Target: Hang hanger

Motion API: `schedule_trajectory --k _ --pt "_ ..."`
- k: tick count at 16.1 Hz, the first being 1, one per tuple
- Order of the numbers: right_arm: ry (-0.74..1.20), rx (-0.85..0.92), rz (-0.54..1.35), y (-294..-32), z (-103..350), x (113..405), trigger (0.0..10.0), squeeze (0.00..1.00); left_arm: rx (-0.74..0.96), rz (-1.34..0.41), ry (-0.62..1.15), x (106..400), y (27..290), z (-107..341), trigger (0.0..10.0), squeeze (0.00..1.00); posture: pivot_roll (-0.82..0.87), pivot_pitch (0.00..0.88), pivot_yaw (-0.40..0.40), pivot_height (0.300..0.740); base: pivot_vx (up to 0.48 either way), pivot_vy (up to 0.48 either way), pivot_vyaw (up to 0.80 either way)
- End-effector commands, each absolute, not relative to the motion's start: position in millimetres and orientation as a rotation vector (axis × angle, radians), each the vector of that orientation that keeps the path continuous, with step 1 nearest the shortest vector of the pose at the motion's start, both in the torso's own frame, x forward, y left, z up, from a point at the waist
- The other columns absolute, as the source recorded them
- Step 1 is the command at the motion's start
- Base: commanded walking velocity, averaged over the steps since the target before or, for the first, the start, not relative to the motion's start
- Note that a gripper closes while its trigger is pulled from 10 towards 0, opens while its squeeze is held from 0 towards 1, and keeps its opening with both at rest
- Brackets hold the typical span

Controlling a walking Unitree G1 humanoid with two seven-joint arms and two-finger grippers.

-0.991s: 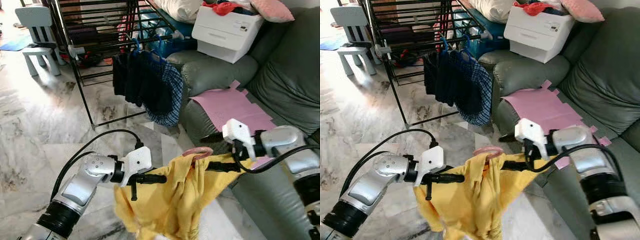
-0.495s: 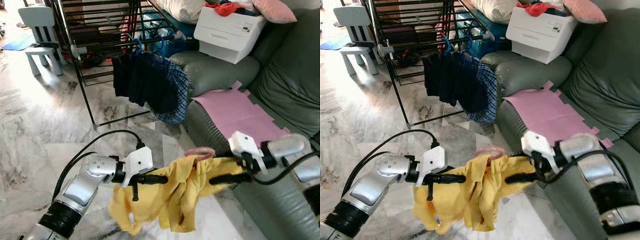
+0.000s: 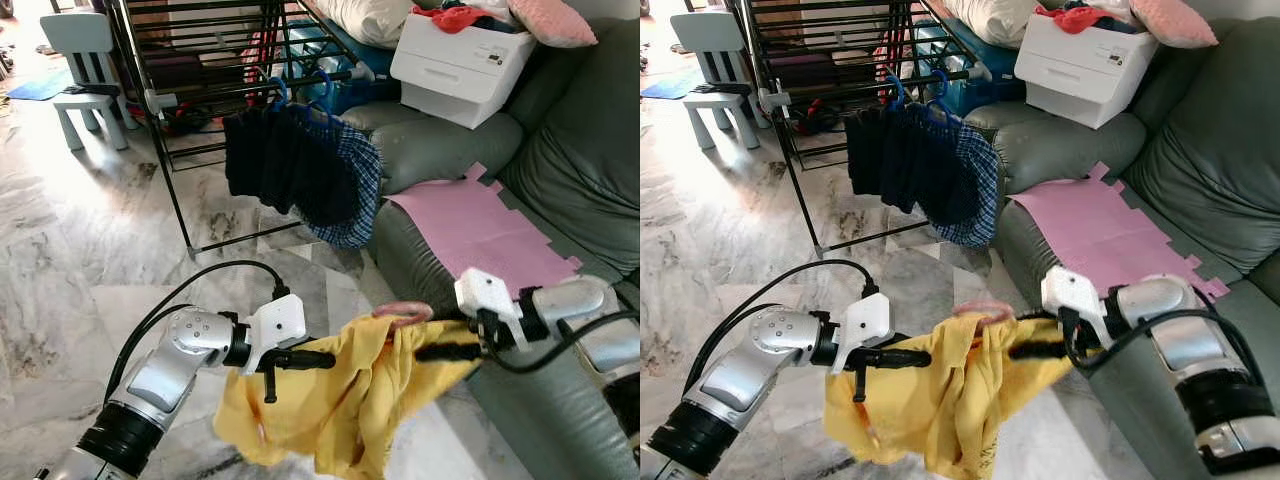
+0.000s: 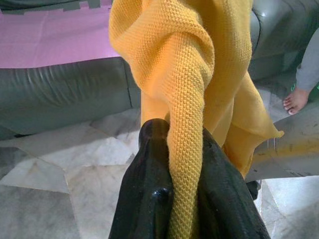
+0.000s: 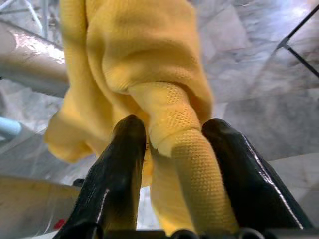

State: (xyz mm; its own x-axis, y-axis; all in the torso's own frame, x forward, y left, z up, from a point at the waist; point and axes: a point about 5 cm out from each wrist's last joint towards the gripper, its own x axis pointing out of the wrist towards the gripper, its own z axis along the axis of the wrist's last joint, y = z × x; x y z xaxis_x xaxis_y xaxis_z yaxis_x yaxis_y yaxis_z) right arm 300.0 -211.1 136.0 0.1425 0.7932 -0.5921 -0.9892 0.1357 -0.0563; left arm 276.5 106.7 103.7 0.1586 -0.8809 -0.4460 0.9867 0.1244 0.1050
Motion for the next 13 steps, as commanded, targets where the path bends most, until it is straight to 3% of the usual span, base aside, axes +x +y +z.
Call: schedule_trajectory --k 1,13 --pt "0.484 -0.503 1.371 -209 133 299 0.0 0.0 0.409 -1.375 0.207 284 102 121 10.0 0.0 0.03 0.017 -0.035 0.74 0.0 0.0 0.0" --pt "0.478 -0.481 1.364 -207 129 298 0.0 0.0 0.425 -1.259 0.17 297 108 118 10.0 0.0 0.03 0.01 -0.042 0.74 0.0 0.0 0.0"
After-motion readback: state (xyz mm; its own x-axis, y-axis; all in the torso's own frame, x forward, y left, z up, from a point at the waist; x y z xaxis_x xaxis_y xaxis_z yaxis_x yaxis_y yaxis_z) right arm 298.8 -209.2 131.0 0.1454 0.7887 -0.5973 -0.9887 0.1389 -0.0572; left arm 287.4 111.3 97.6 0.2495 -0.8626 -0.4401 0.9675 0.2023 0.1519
